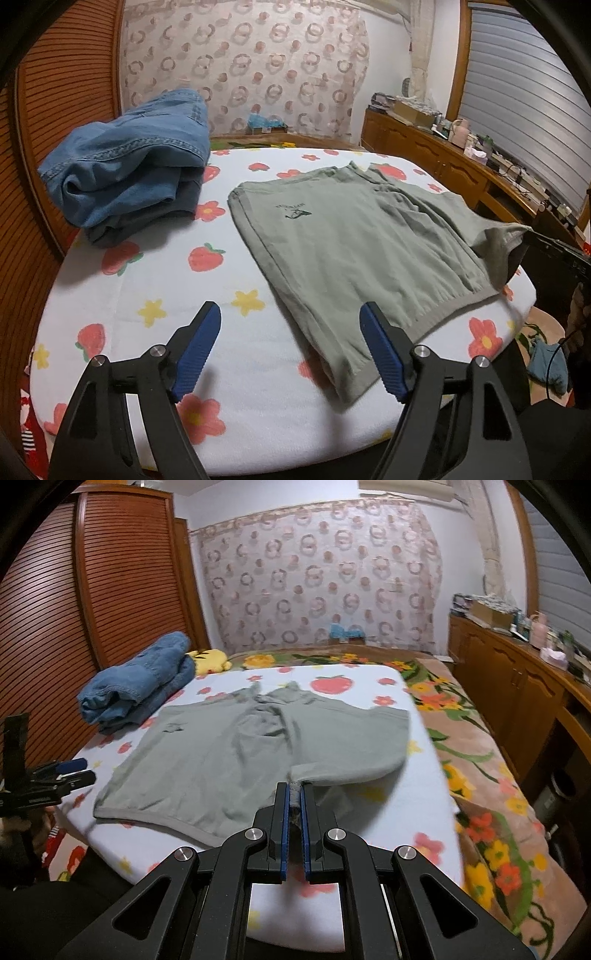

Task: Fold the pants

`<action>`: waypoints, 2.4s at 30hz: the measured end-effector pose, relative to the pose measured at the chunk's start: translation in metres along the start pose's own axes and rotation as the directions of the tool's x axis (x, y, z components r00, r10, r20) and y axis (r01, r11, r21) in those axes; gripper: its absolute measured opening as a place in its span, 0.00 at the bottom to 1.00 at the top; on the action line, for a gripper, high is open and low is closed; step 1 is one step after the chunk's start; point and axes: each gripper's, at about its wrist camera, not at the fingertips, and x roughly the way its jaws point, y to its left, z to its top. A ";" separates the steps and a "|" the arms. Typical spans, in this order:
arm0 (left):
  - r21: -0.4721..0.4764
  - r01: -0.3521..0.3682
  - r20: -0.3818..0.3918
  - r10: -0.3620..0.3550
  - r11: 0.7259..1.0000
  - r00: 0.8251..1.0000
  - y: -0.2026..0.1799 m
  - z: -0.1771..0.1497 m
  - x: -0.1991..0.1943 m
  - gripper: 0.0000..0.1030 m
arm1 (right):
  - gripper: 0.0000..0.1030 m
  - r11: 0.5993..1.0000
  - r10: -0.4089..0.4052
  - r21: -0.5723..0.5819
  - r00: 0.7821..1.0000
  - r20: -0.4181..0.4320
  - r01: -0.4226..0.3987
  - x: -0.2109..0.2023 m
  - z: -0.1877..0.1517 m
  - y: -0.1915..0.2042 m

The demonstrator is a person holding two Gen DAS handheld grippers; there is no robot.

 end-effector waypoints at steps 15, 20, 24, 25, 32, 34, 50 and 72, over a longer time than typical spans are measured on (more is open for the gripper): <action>-0.016 -0.057 0.019 0.057 0.998 0.998 0.017 -0.003 -0.008 0.76 | 0.05 0.971 0.205 -0.117 0.978 -0.042 -0.209 0.033 0.018 0.044; -0.018 -0.069 0.021 0.070 0.997 0.997 0.021 -0.005 -0.010 0.76 | 0.05 0.953 0.259 -0.147 0.963 -0.070 -0.266 0.043 0.022 0.053; -0.029 -0.076 0.025 0.077 0.997 0.997 0.025 -0.005 -0.012 0.76 | 0.05 0.939 0.289 -0.167 0.953 -0.091 -0.301 0.050 0.025 0.054; -0.032 -0.080 0.026 0.080 0.996 0.996 0.026 -0.005 -0.013 0.76 | 0.05 0.935 0.297 -0.171 0.950 -0.096 -0.310 0.052 0.025 0.055; -0.053 -0.096 0.027 0.098 0.994 0.995 0.036 -0.008 -0.016 0.76 | 0.05 0.911 0.343 -0.189 0.929 -0.141 -0.365 0.062 0.023 0.059; -0.054 -0.096 0.025 0.098 0.994 0.995 0.037 -0.008 -0.015 0.76 | 0.05 0.908 0.344 -0.193 0.925 -0.160 -0.371 0.066 0.020 0.058; -0.004 -0.058 0.013 0.058 0.998 0.998 0.014 -0.002 -0.003 0.76 | 0.31 0.937 0.272 -0.184 0.951 -0.145 -0.296 0.053 0.009 0.017; 0.056 0.031 0.013 -0.032 0.998 0.999 -0.027 0.017 0.013 0.76 | 0.46 0.993 -0.032 -0.115 0.995 -0.097 0.021 0.066 0.013 -0.039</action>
